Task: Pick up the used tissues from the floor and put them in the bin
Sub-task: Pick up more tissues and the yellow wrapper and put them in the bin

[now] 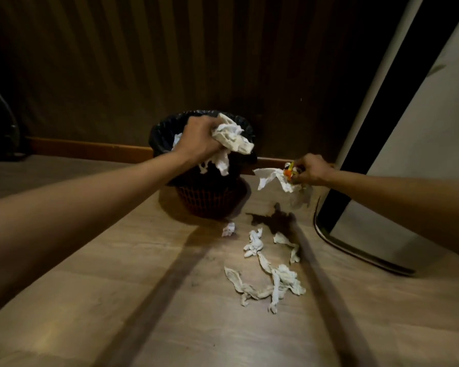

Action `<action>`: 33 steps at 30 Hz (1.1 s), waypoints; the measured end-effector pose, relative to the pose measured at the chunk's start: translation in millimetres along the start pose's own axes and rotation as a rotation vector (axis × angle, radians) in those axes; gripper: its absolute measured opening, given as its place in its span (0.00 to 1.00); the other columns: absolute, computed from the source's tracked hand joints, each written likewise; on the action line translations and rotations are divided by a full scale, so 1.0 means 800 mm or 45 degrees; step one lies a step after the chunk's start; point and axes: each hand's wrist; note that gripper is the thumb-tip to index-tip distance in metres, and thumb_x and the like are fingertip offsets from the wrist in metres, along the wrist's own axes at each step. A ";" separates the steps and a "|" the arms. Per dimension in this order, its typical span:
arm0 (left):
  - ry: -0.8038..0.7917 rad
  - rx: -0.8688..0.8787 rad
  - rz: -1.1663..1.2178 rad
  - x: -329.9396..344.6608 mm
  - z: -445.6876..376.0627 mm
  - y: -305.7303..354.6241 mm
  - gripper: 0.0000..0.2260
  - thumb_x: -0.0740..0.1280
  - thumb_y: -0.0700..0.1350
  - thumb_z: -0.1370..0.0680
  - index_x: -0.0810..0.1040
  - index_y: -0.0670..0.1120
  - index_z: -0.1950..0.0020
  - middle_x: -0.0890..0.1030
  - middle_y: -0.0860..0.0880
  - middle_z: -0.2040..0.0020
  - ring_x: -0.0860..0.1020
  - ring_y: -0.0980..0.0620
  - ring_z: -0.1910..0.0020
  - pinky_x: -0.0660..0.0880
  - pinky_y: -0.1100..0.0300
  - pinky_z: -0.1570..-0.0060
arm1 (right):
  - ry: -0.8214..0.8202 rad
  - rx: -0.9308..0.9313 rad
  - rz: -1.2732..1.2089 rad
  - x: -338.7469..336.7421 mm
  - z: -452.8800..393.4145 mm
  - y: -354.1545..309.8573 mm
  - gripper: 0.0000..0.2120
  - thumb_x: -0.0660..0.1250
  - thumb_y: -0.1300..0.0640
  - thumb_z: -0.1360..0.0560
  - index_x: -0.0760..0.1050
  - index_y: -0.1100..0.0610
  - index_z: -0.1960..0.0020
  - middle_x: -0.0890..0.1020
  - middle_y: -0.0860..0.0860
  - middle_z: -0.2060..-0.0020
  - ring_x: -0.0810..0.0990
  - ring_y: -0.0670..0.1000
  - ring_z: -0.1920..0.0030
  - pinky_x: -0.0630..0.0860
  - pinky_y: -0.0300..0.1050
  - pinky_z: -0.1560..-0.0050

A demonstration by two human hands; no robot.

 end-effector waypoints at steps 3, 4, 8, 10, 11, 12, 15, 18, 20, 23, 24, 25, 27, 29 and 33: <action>0.052 -0.179 -0.037 -0.011 -0.018 -0.018 0.09 0.74 0.47 0.29 0.85 0.44 0.52 0.85 0.46 0.58 0.83 0.51 0.58 0.77 0.57 0.58 | -0.012 0.019 -0.032 0.001 0.005 -0.008 0.20 0.78 0.56 0.31 0.78 0.58 0.41 0.81 0.54 0.46 0.81 0.53 0.46 0.81 0.47 0.49; 0.089 -0.270 -0.024 -0.011 -0.022 -0.028 0.10 0.74 0.47 0.29 0.85 0.43 0.52 0.84 0.46 0.58 0.82 0.51 0.59 0.78 0.57 0.58 | -0.010 0.018 -0.046 0.002 0.005 -0.011 0.20 0.77 0.56 0.31 0.78 0.58 0.40 0.81 0.53 0.46 0.80 0.52 0.46 0.80 0.46 0.49; 0.219 -0.546 0.027 -0.008 -0.034 -0.054 0.10 0.74 0.45 0.28 0.84 0.40 0.50 0.85 0.44 0.56 0.83 0.47 0.54 0.80 0.52 0.48 | -0.048 -0.011 -0.049 0.010 0.007 -0.023 0.21 0.78 0.56 0.31 0.78 0.58 0.39 0.80 0.53 0.47 0.79 0.50 0.48 0.74 0.39 0.59; 0.198 -0.620 0.055 -0.006 -0.040 -0.059 0.12 0.72 0.42 0.26 0.82 0.40 0.45 0.84 0.42 0.52 0.82 0.44 0.51 0.80 0.49 0.45 | -0.071 -0.034 -0.046 0.016 0.009 -0.028 0.22 0.78 0.57 0.31 0.78 0.58 0.39 0.81 0.53 0.45 0.80 0.52 0.46 0.75 0.40 0.56; 0.167 -0.636 0.072 -0.005 -0.044 -0.060 0.15 0.71 0.41 0.26 0.81 0.41 0.40 0.83 0.40 0.46 0.82 0.41 0.47 0.80 0.48 0.44 | -0.081 -0.043 -0.049 0.018 0.008 -0.030 0.22 0.77 0.57 0.30 0.78 0.58 0.39 0.81 0.54 0.45 0.80 0.53 0.45 0.75 0.41 0.55; 0.131 -0.636 0.080 -0.005 -0.048 -0.059 0.18 0.70 0.39 0.26 0.78 0.43 0.35 0.80 0.39 0.39 0.80 0.39 0.42 0.79 0.47 0.42 | -0.087 -0.053 -0.050 0.019 0.008 -0.031 0.21 0.77 0.57 0.30 0.78 0.59 0.39 0.81 0.54 0.45 0.80 0.53 0.44 0.76 0.41 0.54; 0.006 -0.582 0.084 -0.004 -0.054 -0.054 0.26 0.67 0.34 0.25 0.71 0.48 0.27 0.69 0.40 0.26 0.78 0.39 0.39 0.79 0.48 0.41 | -0.034 -0.030 -0.060 0.015 0.007 -0.032 0.20 0.77 0.57 0.30 0.79 0.59 0.40 0.82 0.55 0.45 0.81 0.54 0.45 0.77 0.43 0.53; -0.063 -0.548 0.082 -0.004 -0.053 -0.053 0.29 0.64 0.29 0.26 0.71 0.49 0.27 0.72 0.43 0.28 0.82 0.46 0.53 0.81 0.60 0.57 | 0.107 0.037 -0.205 -0.005 0.004 -0.035 0.18 0.77 0.58 0.29 0.79 0.61 0.41 0.82 0.56 0.48 0.82 0.56 0.47 0.78 0.44 0.57; -0.070 -0.536 0.045 -0.008 -0.048 -0.057 0.28 0.65 0.29 0.28 0.74 0.48 0.30 0.77 0.44 0.32 0.82 0.44 0.46 0.81 0.55 0.47 | 0.252 0.075 -0.352 -0.026 -0.001 -0.048 0.19 0.77 0.58 0.29 0.79 0.62 0.41 0.82 0.58 0.48 0.82 0.56 0.45 0.78 0.46 0.56; -0.021 -0.550 -0.091 -0.019 -0.039 -0.068 0.22 0.72 0.34 0.29 0.79 0.47 0.36 0.82 0.44 0.41 0.82 0.46 0.46 0.80 0.50 0.43 | 0.449 0.060 -0.551 -0.059 -0.016 -0.086 0.20 0.77 0.57 0.29 0.80 0.61 0.40 0.83 0.57 0.44 0.81 0.54 0.42 0.78 0.45 0.46; 0.015 -0.561 -0.118 -0.023 -0.036 -0.071 0.18 0.74 0.37 0.29 0.81 0.47 0.40 0.83 0.45 0.44 0.82 0.47 0.47 0.80 0.50 0.43 | 0.489 0.028 -0.590 -0.070 -0.021 -0.102 0.20 0.78 0.56 0.30 0.81 0.60 0.40 0.84 0.56 0.45 0.82 0.52 0.42 0.77 0.43 0.47; 0.052 -0.572 -0.125 -0.028 -0.034 -0.073 0.14 0.76 0.39 0.29 0.83 0.47 0.45 0.84 0.46 0.47 0.82 0.49 0.48 0.81 0.52 0.45 | 0.520 -0.006 -0.620 -0.078 -0.025 -0.119 0.20 0.78 0.55 0.30 0.82 0.59 0.41 0.84 0.55 0.45 0.82 0.51 0.43 0.76 0.40 0.49; 0.111 -0.616 -0.071 -0.037 -0.030 -0.076 0.07 0.77 0.41 0.30 0.84 0.45 0.53 0.84 0.48 0.53 0.82 0.54 0.56 0.80 0.61 0.57 | 0.539 -0.062 -0.708 -0.090 -0.033 -0.155 0.21 0.79 0.54 0.31 0.82 0.57 0.40 0.85 0.54 0.45 0.82 0.49 0.43 0.75 0.38 0.49; 0.164 -0.663 0.007 -0.040 -0.031 -0.083 0.06 0.77 0.42 0.30 0.84 0.44 0.55 0.83 0.49 0.56 0.81 0.56 0.58 0.78 0.65 0.61 | 0.542 -0.102 -0.770 -0.094 -0.040 -0.188 0.22 0.79 0.53 0.32 0.82 0.57 0.40 0.85 0.53 0.45 0.82 0.48 0.43 0.76 0.38 0.49; 0.408 -0.795 0.132 -0.035 -0.041 -0.089 0.02 0.73 0.40 0.26 0.86 0.46 0.57 0.85 0.48 0.54 0.83 0.53 0.53 0.82 0.56 0.47 | 0.529 -0.162 -0.835 -0.085 -0.054 -0.241 0.21 0.79 0.54 0.31 0.82 0.56 0.40 0.84 0.51 0.44 0.81 0.47 0.43 0.78 0.39 0.44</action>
Point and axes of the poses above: each hand's wrist, its own z-axis away from the middle knuckle, its own x-axis out of the palm, y = z × x
